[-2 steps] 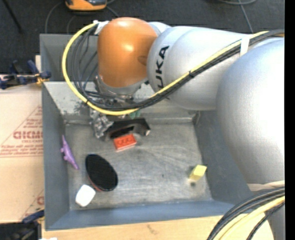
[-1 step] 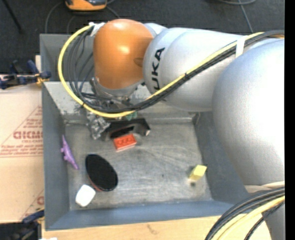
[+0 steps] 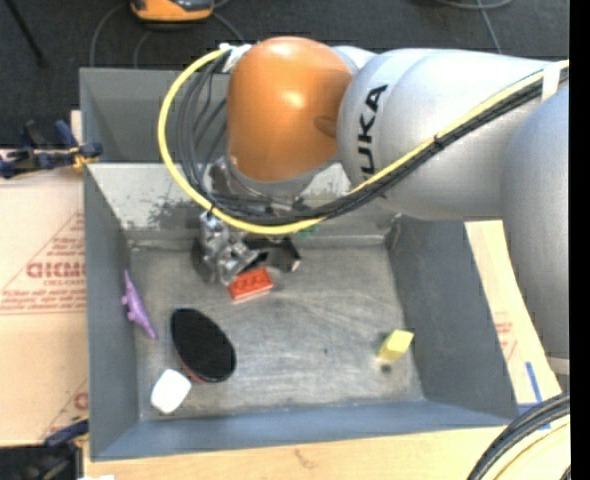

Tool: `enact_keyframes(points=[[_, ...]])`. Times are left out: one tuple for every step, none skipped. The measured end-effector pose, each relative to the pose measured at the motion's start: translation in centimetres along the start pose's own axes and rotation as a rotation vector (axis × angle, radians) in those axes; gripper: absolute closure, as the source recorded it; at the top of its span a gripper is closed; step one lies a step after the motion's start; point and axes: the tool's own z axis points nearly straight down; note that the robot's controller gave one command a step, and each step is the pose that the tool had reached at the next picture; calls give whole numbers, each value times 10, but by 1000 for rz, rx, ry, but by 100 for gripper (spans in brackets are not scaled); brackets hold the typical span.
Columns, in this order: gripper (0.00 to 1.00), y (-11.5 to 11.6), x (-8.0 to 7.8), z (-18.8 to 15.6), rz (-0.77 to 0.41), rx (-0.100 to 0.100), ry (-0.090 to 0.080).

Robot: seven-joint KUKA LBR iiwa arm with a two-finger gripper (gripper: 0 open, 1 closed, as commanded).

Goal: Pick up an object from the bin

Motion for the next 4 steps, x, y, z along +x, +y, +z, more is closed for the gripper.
enact_keyframes(points=[[100,-3,11,-17,-23,7,-6],[100,43,-7,17,-21,5,-13],[100,13,6,81,-67,2,-10],[100,18,14,58,-60,0,7]])
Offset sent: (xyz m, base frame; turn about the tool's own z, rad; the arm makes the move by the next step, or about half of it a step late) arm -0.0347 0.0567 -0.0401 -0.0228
